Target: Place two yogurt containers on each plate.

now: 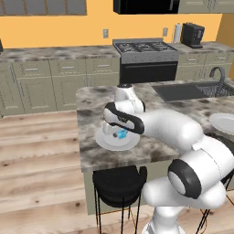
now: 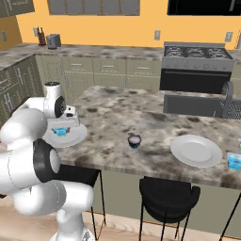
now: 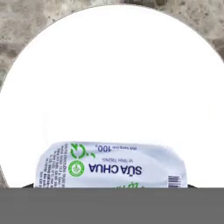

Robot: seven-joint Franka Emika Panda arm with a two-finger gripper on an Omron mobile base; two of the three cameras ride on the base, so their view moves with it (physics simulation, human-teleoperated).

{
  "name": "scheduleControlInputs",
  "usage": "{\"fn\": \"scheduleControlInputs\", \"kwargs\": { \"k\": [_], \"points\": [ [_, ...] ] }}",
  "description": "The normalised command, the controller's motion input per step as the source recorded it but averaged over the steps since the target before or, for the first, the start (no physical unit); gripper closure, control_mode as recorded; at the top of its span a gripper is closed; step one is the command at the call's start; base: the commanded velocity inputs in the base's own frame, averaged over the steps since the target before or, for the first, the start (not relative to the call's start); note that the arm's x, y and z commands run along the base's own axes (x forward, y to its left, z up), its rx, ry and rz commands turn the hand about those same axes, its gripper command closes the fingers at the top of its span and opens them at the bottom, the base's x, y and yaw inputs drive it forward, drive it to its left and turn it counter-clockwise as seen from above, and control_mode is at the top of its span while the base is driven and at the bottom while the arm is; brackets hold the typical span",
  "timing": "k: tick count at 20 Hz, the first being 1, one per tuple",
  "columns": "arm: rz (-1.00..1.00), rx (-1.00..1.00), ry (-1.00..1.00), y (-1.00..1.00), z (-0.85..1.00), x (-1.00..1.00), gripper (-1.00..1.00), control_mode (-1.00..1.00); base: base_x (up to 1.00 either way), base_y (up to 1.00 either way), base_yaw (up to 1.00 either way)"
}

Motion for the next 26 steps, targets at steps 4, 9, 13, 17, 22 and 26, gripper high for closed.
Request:
{"fn": "scheduleControlInputs", "kwargs": {
  "k": [4,9,13,17,22,26],
  "points": [
    [0.04,-0.03,0.11,0.84,-0.31,0.43,1.00,-1.00,0.00,0.00,0.00],
    [0.00,-0.02,0.04,0.02,-0.09,-0.12,1.00,-1.00,0.00,0.00,0.00],
    [0.00,-0.06,0.01,-0.19,-0.01,-0.15,1.00,-1.00,0.00,0.00,0.00],
    [0.00,-0.10,-0.01,-0.01,-0.36,0.02,1.00,-1.00,0.00,0.00,0.00],
    [0.00,-0.03,0.00,0.00,-0.16,0.00,1.00,-1.00,0.00,0.00,0.00],
    [0.00,0.00,0.00,0.00,0.00,0.00,-1.00,-1.00,0.00,0.00,0.00]
  ]
}}
